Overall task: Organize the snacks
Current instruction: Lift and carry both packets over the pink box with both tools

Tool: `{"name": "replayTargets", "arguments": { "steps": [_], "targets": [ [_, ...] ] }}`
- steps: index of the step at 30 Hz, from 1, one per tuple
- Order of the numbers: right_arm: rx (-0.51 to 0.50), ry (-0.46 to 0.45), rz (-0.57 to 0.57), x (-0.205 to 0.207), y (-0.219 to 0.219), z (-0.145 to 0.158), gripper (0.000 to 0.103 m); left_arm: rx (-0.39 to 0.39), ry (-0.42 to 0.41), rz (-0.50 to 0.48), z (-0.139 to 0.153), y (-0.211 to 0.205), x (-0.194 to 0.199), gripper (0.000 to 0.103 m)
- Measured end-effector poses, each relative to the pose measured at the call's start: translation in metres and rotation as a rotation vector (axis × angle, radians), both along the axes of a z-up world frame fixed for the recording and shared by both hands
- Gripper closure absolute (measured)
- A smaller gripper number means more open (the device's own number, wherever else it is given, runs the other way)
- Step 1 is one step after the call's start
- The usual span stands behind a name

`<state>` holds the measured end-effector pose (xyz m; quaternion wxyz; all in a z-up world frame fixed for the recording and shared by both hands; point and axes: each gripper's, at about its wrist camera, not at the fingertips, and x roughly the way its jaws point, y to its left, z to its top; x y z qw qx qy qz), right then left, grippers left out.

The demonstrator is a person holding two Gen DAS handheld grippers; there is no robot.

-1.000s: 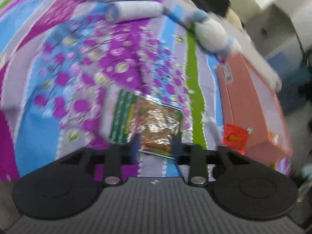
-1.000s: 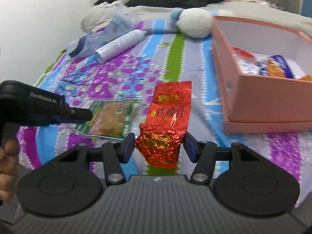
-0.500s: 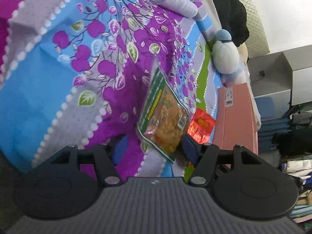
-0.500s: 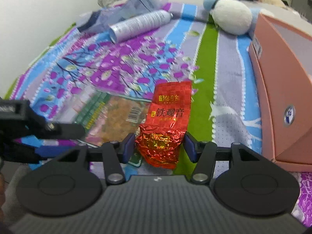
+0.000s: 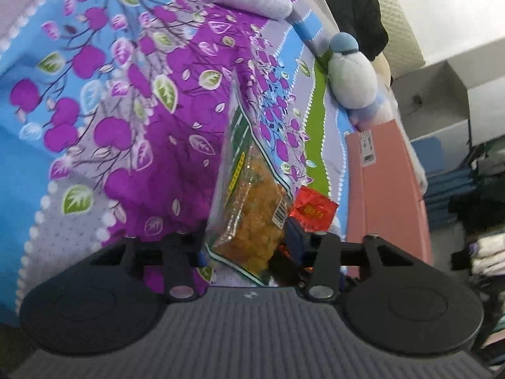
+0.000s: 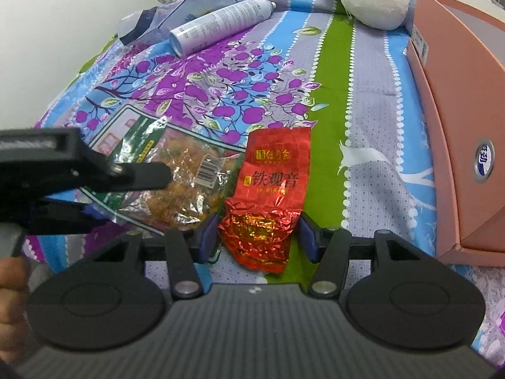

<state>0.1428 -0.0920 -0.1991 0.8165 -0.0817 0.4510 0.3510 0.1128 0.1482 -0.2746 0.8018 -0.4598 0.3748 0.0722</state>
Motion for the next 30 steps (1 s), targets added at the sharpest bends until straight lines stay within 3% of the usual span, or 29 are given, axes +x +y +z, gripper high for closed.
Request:
{"name": "replayTargets", "arguments": {
  "steps": [5,9,19,30],
  "targets": [
    [-0.016,0.0,-0.017,0.001,-0.001,0.004,0.047,0.11,0.024,-0.046,0.006,-0.009,0.01,0.074],
    [-0.03,0.0,-0.046,-0.001,-0.004,0.007,0.046,0.16,-0.014,-0.093,0.02,-0.018,0.012,0.088],
    [0.008,-0.049,-0.166,-0.023,-0.045,0.041,0.046,0.292,-0.044,-0.188,0.079,-0.054,0.007,0.092],
    [0.073,-0.169,-0.271,-0.061,-0.095,0.099,0.046,0.41,-0.092,-0.272,0.132,-0.096,-0.015,0.092]
  ]
}}
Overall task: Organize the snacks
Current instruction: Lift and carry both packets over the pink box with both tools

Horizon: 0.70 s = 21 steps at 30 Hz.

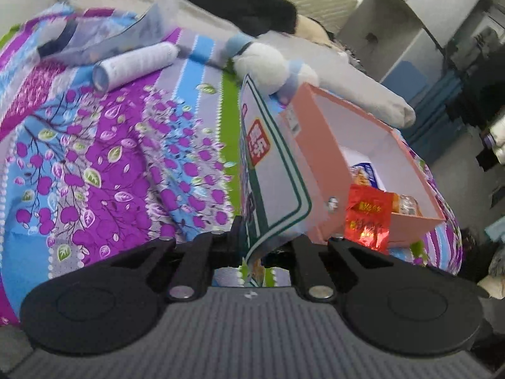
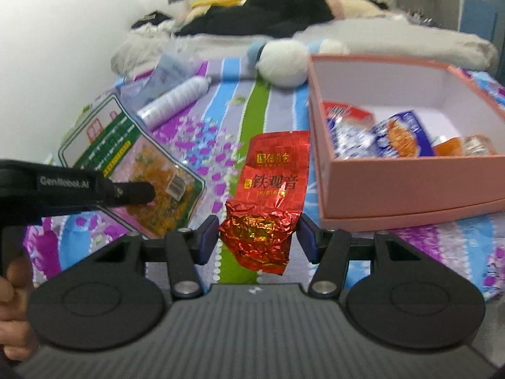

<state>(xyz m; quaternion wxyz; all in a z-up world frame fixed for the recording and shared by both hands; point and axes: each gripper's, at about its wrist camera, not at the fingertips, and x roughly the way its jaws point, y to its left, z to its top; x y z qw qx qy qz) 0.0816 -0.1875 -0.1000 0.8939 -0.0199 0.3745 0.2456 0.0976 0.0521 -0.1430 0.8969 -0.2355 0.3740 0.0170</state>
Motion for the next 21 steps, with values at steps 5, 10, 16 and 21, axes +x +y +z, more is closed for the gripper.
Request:
{"name": "replayTargets", "arguments": {
  "steps": [5,10,16,21],
  "targets": [
    [0.019,-0.043,-0.034,-0.018,-0.018,0.021,0.046,0.019,-0.041,-0.039,0.027,-0.02,-0.013,0.092],
    [0.031,-0.073,-0.066,-0.028,-0.034,0.035,0.046,0.027,-0.078,-0.07,0.047,-0.037,-0.016,0.092],
    [0.045,-0.092,-0.108,-0.026,-0.049,0.044,0.046,0.027,-0.094,-0.111,0.059,-0.055,-0.005,0.092],
    [0.06,-0.102,-0.146,-0.013,-0.062,0.05,0.046,0.024,-0.102,-0.154,0.067,-0.073,0.015,0.092]
  ]
}}
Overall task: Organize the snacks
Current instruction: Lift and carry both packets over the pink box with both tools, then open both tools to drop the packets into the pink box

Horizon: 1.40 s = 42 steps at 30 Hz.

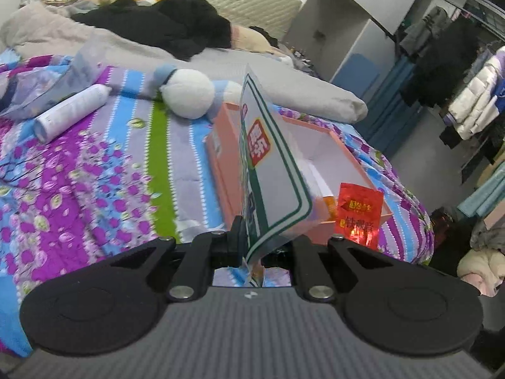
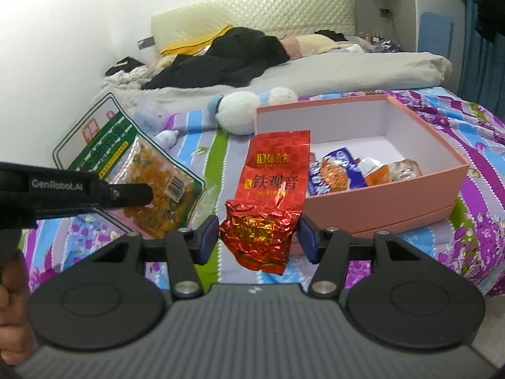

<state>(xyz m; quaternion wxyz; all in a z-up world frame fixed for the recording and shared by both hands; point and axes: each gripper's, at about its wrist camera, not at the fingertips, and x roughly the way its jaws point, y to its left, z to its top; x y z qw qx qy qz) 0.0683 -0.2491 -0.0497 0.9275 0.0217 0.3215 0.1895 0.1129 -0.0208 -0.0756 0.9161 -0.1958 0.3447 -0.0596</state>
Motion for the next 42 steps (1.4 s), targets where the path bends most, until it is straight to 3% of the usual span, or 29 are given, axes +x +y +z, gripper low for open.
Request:
{"name": "replayTargets", "arguments": {
  "steps": [11,21,30,31,33,34,40,42],
  "targets": [
    [-0.001,0.0,-0.052,0.067,-0.027,0.003,0.046,0.028,-0.001,-0.09,0.01,-0.041,0.092,0.092],
    [-0.019,0.024,-0.082,0.136,-0.04,-0.016,0.046,0.055,0.064,-0.16,-0.017,-0.065,0.188,0.091],
    [-0.012,0.086,-0.098,0.178,-0.047,-0.046,0.042,0.076,0.12,-0.186,-0.044,-0.072,0.229,0.09],
    [-0.006,0.097,-0.109,0.18,-0.048,-0.049,0.04,0.079,0.136,-0.185,-0.047,-0.072,0.232,0.089],
    [0.006,0.118,-0.125,0.184,-0.051,-0.053,0.038,0.078,0.149,-0.177,-0.048,-0.07,0.233,0.069],
    [0.013,0.121,-0.123,0.184,-0.052,-0.053,0.038,0.08,0.15,-0.17,-0.048,-0.069,0.232,0.065],
    [0.01,0.104,-0.111,0.173,-0.055,-0.045,0.038,0.099,0.125,-0.17,-0.031,-0.067,0.218,0.052],
    [0.012,0.091,-0.107,0.167,-0.055,-0.038,0.038,0.108,0.109,-0.165,-0.022,-0.066,0.208,0.028]
  ]
}}
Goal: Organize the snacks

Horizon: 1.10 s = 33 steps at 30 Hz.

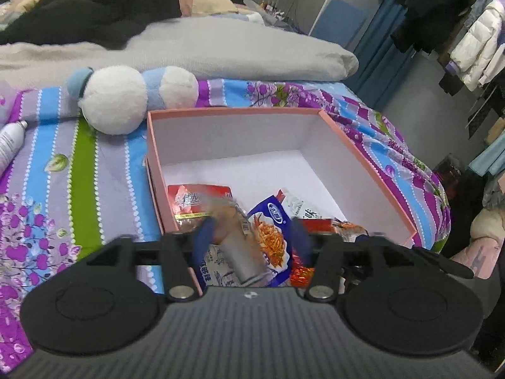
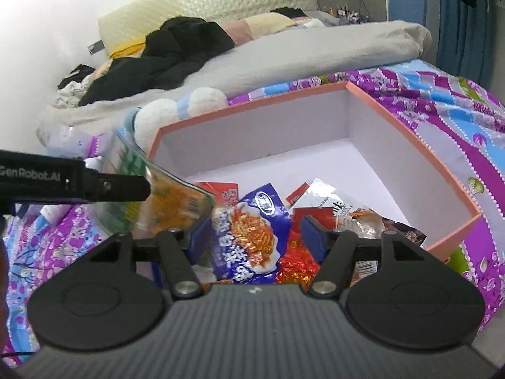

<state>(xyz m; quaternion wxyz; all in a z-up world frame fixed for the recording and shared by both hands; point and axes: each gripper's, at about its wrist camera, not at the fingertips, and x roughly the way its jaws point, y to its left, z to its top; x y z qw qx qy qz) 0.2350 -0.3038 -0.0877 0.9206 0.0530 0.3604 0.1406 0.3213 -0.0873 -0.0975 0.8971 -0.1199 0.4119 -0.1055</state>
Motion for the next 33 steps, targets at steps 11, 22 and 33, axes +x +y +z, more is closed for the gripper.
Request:
{"name": "replayTargets", "arguments": {
  "steps": [11,22,33],
  "targets": [
    [0.015,-0.104,-0.034,-0.056,-0.006,0.047,0.021,0.009,-0.117,-0.01,0.059,0.003,-0.069,0.017],
    [0.046,-0.23,-0.049,-0.13,-0.013,0.098,0.021,0.105,-0.279,-0.037,0.122,-0.003,-0.172,0.008],
    [0.058,-0.266,-0.081,-0.199,-0.023,0.114,0.021,0.082,-0.318,-0.063,0.143,-0.004,-0.254,0.005]
  ]
}}
